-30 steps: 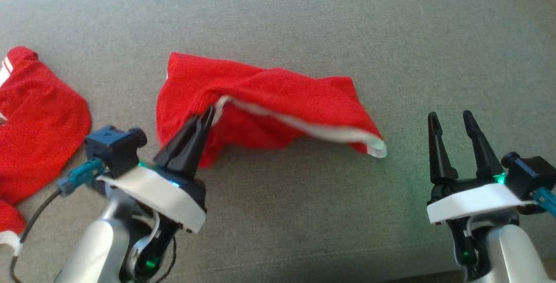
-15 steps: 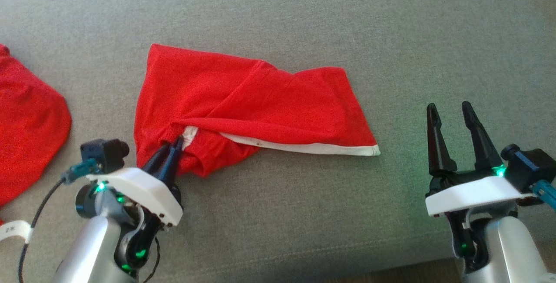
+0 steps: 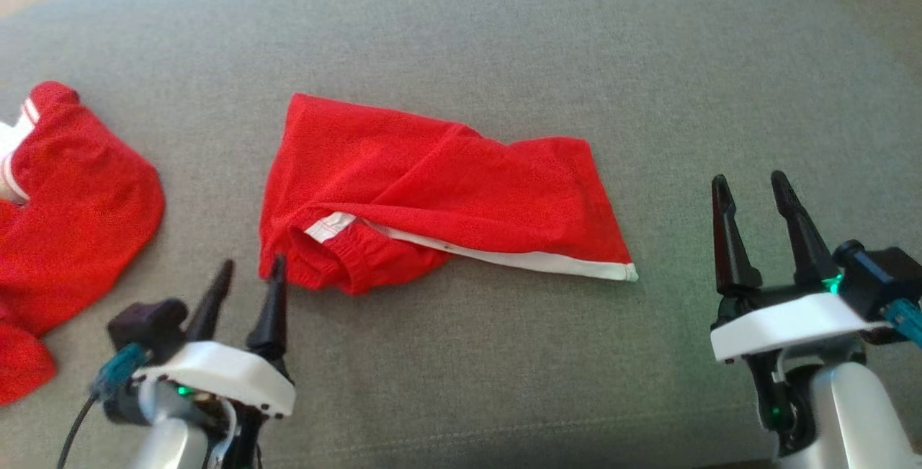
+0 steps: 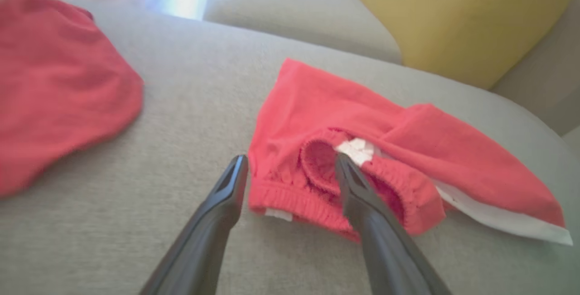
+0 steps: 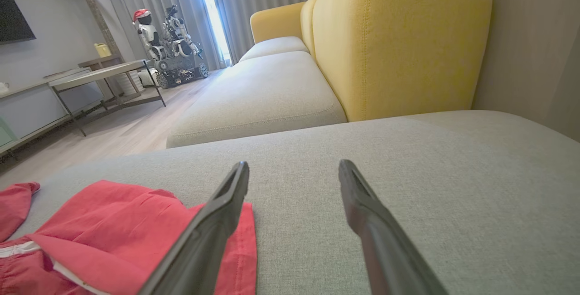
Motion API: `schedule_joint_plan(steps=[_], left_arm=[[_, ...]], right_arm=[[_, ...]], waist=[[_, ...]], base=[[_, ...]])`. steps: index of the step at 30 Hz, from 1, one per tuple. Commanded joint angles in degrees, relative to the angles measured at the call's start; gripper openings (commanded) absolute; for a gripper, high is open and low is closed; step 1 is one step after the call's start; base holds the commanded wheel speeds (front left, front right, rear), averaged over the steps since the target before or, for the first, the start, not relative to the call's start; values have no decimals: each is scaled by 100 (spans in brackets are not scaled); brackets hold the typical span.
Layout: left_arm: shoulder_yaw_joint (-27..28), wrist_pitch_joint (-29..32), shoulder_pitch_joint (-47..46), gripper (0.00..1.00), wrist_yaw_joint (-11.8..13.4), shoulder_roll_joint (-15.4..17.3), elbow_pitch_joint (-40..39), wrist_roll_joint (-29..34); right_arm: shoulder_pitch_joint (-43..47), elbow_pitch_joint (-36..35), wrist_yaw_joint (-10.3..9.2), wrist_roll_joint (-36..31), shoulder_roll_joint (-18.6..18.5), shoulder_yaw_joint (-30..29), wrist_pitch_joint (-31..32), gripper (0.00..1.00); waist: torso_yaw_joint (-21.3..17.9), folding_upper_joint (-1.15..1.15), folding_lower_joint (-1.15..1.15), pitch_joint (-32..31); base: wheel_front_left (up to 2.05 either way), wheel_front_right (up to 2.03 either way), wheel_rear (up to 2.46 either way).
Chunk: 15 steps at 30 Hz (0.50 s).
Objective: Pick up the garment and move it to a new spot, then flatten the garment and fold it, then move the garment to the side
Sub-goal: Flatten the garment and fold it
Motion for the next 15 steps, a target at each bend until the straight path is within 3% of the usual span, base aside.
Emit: schedule_joint_plan(steps=[1,5,15], left_arm=[[260,-140,-195,100,64,88,-256,107],[361,-579,-157,100,365,39,-583,463],[339,-739,126,100,592,144,-739,1073]], right_arm=[[-45,-224,-4,-42,-27,88,42,100],[41,-310,-4,-152,-27,63,124,100],[329,-489,-4,-421,-27,230,351,100]], waist=[[49,0,0,-74],[96,0,0,-238],[85,0,0,-556]], base=[[0,0,0],[0,0,0],[0,0,0]])
